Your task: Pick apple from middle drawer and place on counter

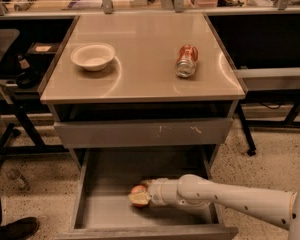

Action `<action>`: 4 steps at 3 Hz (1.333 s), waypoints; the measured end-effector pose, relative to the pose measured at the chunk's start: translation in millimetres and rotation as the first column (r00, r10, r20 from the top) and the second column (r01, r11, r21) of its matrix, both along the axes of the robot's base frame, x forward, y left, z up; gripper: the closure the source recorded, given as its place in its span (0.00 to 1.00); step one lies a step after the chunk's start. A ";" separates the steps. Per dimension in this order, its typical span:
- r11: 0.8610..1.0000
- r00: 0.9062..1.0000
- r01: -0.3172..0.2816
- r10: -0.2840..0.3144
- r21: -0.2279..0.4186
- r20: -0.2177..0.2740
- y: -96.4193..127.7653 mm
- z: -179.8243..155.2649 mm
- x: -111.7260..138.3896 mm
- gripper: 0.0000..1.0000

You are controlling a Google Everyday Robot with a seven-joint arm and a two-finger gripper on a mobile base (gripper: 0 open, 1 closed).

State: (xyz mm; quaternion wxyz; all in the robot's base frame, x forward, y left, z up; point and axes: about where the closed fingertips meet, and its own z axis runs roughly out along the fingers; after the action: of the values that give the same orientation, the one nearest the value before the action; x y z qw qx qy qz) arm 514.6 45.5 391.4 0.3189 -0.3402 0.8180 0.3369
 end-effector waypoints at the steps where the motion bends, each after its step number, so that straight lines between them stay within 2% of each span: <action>1: 1.000 1.000 0.000 0.000 0.000 0.000 0.1 0.0 0.0 1.00; 2: 1.000 1.000 -0.005 0.005 0.004 -0.008 2.5 1.4 -1.4 1.00; 3: 0.999 0.999 -0.026 0.027 0.018 -0.042 9.7 14.5 -6.3 1.00; 4: 1.000 0.997 -0.024 0.025 0.012 -0.080 11.6 34.4 -12.6 1.00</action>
Offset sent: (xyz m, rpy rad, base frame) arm -0.0033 0.0053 0.0056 0.0118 0.0254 0.0103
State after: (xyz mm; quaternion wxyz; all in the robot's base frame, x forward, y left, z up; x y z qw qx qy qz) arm 502.0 57.1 425.8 0.2837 -0.3347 0.8240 0.3584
